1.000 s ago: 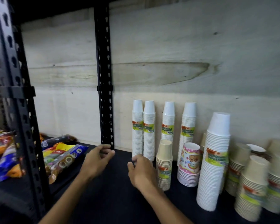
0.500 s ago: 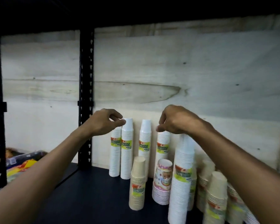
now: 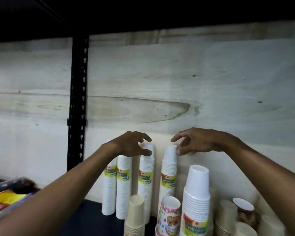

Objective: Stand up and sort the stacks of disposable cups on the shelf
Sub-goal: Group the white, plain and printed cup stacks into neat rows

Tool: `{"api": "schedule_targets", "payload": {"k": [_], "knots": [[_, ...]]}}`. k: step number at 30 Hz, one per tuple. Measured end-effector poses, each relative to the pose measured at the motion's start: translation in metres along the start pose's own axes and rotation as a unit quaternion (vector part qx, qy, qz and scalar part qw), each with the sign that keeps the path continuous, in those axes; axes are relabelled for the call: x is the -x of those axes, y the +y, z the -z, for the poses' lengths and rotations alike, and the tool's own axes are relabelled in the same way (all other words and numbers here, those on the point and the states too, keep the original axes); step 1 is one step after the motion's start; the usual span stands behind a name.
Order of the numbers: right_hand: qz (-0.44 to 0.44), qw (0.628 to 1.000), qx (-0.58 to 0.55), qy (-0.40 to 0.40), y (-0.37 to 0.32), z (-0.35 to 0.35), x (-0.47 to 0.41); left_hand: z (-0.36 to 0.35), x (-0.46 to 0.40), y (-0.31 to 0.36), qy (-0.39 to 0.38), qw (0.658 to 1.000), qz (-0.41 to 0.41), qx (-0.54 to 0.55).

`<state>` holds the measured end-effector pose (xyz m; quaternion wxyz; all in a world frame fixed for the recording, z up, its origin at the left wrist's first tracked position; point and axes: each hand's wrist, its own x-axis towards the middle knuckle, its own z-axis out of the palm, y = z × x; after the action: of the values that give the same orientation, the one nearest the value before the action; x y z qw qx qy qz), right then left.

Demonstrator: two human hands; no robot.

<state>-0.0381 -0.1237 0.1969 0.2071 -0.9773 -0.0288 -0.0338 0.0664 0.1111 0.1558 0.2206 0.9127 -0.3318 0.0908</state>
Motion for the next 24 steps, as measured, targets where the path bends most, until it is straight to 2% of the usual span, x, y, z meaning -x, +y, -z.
{"api": "schedule_targets", "payload": {"k": [3, 6, 14, 19, 24], "knots": [[0.001, 0.999, -0.034, -0.028, 0.000, -0.009, -0.016, -0.007, -0.010, 0.001, -0.005, 1.000, -0.006, -0.010], [-0.001, 0.997, -0.063, -0.036, 0.002, -0.019, -0.030, -0.014, -0.015, -0.001, -0.004, 1.000, -0.014, 0.028], [0.002, 0.994, -0.110, -0.017, 0.002, -0.023, -0.032, -0.016, -0.015, -0.004, 0.034, 0.997, -0.034, 0.059], [0.014, 0.992, -0.119, 0.029, -0.010, -0.004, -0.019, 0.008, -0.007, 0.003, 0.079, 0.991, -0.040, 0.102], [0.047, 0.986, -0.123, 0.106, -0.030, 0.026, -0.002, 0.040, 0.003, 0.020, 0.130, 0.981, -0.059, 0.134]]}}
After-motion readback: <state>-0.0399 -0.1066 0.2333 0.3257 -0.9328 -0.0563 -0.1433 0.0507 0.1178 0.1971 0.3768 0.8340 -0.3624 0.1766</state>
